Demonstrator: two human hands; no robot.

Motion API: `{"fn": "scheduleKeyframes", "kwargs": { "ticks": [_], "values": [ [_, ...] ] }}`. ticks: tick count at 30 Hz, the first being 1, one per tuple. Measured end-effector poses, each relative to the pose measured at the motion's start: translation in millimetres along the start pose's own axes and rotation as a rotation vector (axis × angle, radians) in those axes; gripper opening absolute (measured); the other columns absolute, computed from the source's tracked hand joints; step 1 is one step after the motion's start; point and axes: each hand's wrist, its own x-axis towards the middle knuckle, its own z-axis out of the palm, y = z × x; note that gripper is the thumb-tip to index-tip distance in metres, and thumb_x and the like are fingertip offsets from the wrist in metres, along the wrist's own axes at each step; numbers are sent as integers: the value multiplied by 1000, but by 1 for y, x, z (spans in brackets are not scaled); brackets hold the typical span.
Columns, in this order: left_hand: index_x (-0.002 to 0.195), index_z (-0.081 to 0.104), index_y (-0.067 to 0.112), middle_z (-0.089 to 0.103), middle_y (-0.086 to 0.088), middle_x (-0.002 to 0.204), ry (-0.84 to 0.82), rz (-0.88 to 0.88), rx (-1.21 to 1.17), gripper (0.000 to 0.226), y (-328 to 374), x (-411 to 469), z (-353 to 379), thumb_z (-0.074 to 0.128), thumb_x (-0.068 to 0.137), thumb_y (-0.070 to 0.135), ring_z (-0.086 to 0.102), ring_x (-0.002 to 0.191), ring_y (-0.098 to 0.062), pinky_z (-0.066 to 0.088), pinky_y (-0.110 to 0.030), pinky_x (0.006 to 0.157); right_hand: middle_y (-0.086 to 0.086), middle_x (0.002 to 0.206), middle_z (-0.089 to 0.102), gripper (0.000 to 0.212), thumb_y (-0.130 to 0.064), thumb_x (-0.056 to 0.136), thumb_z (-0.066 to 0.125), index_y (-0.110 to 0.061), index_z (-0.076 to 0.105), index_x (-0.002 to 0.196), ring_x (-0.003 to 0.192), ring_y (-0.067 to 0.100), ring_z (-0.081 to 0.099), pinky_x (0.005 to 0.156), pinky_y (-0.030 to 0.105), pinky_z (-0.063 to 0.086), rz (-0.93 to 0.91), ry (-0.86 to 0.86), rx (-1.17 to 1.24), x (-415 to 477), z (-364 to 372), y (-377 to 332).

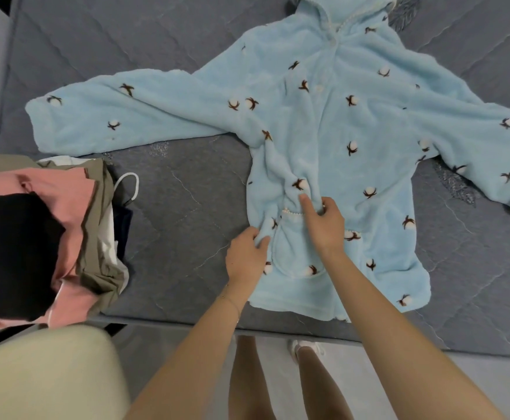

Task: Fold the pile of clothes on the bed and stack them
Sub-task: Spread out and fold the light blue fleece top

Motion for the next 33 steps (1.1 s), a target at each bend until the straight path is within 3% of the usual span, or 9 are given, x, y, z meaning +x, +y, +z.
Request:
{"fn": "scheduleKeyframes", "kwargs": {
  "ticks": [2, 5, 11, 14, 17, 19, 22, 27, 33],
  "values": [
    [74, 43, 11, 44, 5, 65, 72, -12, -105, 28, -4, -6, -7, 56, 97, 21, 39, 56, -8, 33, -28, 53, -3, 71, 50, 43, -54, 88, 60, -14, 47, 79, 63, 12, 48, 61, 28, 40, 22, -23, -4, -8, -2, 3],
    [81, 42, 8, 49, -1, 71, 170, -50, -163, 24, -14, -16, -20, 49, 101, 20, 44, 61, -11, 38, -32, 56, -4, 69, 52, 40, -48, 89, 63, -14, 47, 75, 62, 9, 50, 56, 18, 40, 12, -57, 61, -20, 0, -2],
    [80, 48, 8, 51, -2, 72, 219, -295, -226, 25, -56, -27, -33, 36, 102, 7, 49, 70, -20, 35, -26, 52, 1, 78, 55, 25, -37, 92, 63, -12, 61, 94, 68, 10, 49, 64, 17, 42, -140, -224, 62, -40, 26, -17],
    [87, 54, 7, 61, -9, 83, 243, -310, -281, 22, -62, -23, -37, 37, 98, 2, 59, 78, -28, 49, -37, 69, 4, 81, 62, 16, -28, 97, 56, -16, 64, 88, 73, 13, 54, 66, 15, 41, -250, -211, -17, -43, 29, -14],
    [95, 55, 10, 62, -4, 86, 210, -240, -297, 14, -56, -20, -37, 45, 101, 18, 59, 82, -23, 47, -28, 64, 10, 78, 58, 31, -11, 97, 47, -20, 60, 71, 77, 25, 50, 72, 32, 40, -262, -161, -112, -37, 19, 1],
    [107, 56, 10, 61, -7, 99, 143, -193, -273, 23, -48, -19, -33, 55, 97, 31, 59, 92, -23, 48, -30, 72, 10, 96, 65, 24, -7, 95, 48, -13, 71, 90, 92, 26, 57, 85, 38, 46, -230, -163, -193, -33, 11, 12],
    [130, 51, 12, 49, -11, 125, 160, -48, 30, 54, -39, -21, -24, 68, 87, 40, 48, 113, -28, 43, -42, 95, 12, 120, 63, 33, -18, 95, 58, -7, 62, 125, 109, 29, 57, 99, 43, 43, -215, -177, -268, -36, 2, 22],
    [147, 38, 21, 28, -14, 154, 220, 189, 255, 73, -21, -22, -11, 66, 86, 50, 27, 141, -32, 22, -50, 116, 7, 145, 46, 58, -40, 91, 63, -17, 47, 142, 136, 27, 37, 113, 38, 27, -417, -70, -489, -41, -11, 30],
    [154, 15, 32, 6, -11, 162, 152, 256, 395, 86, -24, -20, 0, 61, 86, 56, 8, 148, -34, 12, -59, 117, 7, 157, 26, 70, -48, 89, 62, -25, 35, 149, 146, 30, 17, 118, 48, 13, -433, -38, -654, -33, -48, 56]
  ]
}}
